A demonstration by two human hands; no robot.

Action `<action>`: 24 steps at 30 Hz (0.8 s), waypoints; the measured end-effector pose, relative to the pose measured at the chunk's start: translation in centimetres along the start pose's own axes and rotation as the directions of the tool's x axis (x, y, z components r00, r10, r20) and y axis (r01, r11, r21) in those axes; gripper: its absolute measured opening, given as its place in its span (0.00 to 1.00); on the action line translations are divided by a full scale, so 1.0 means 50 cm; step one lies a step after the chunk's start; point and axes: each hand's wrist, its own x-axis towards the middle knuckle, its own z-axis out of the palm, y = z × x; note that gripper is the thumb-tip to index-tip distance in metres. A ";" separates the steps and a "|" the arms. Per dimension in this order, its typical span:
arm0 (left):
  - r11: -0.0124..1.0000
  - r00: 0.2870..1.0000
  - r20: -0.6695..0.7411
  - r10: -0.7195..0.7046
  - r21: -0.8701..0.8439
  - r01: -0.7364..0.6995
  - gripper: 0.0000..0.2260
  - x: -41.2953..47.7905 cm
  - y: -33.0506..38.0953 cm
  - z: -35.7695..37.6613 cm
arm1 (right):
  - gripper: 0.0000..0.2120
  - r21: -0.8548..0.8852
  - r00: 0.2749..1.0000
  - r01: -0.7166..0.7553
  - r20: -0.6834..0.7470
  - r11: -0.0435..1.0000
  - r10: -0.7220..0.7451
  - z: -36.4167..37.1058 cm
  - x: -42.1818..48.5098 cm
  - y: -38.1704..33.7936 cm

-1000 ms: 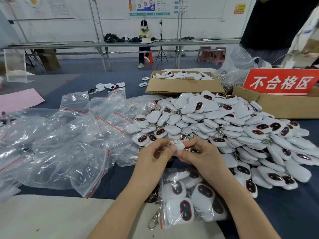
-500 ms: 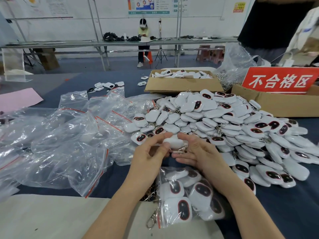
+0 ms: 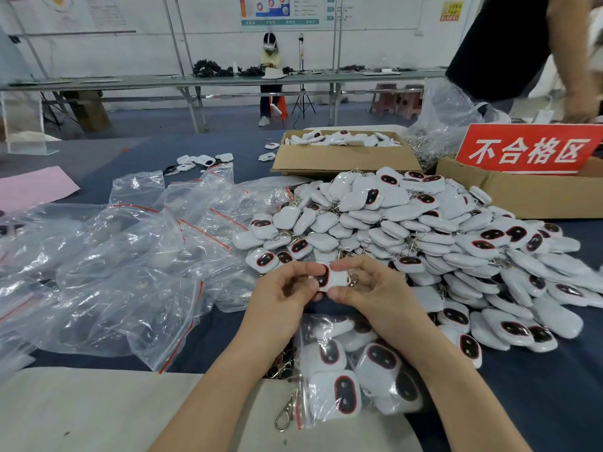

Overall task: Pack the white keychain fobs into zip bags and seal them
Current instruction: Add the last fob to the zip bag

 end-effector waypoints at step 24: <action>0.673 0.967 0.014 -0.253 -0.716 0.186 0.12 0.022 0.031 -0.048 | 0.13 0.436 1.000 0.025 -0.017 0.900 -0.019 -0.033 0.003 -0.017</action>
